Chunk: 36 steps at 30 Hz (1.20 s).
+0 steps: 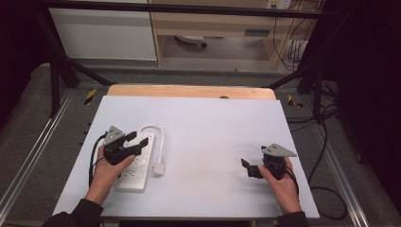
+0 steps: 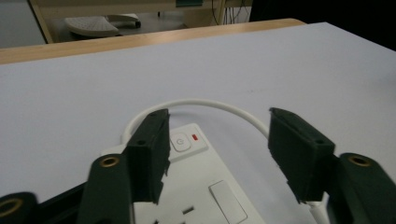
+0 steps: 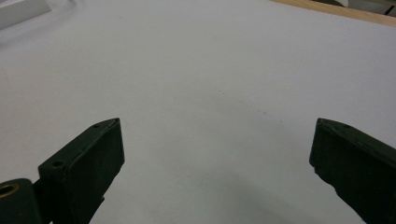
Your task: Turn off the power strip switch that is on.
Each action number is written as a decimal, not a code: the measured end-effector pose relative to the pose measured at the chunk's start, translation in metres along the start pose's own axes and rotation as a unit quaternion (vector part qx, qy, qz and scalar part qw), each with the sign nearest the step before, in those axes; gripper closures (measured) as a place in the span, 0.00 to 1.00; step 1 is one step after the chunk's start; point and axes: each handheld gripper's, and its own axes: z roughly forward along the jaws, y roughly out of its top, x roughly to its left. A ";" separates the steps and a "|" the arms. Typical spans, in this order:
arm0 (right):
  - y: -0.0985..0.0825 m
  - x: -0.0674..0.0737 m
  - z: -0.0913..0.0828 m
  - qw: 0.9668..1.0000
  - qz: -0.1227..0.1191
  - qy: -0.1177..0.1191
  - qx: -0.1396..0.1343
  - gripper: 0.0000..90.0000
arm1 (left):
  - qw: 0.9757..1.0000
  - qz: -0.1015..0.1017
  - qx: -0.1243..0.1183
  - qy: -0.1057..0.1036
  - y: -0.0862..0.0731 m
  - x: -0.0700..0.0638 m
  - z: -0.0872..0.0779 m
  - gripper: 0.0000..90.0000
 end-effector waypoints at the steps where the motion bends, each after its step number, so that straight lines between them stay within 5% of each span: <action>1: 0.000 0.000 0.000 1.000 0.000 0.000 0.000 0.04 | 1.000 -0.005 -0.001 0.003 0.001 0.001 0.000 0.36; 9: 0.000 0.000 0.000 1.000 0.000 0.000 -0.001 0.04 | 0.999 -0.026 -0.030 0.016 0.006 0.007 -0.010 0.10; 25: 0.001 0.000 -0.001 1.000 0.000 0.000 -0.004 0.04 | 0.998 -0.032 -0.045 0.002 0.012 0.008 -0.026 0.06; 36: 0.002 -0.002 -0.002 1.000 -0.001 0.001 -0.007 0.04 | 0.997 -0.040 -0.060 0.010 0.012 0.010 -0.047 0.06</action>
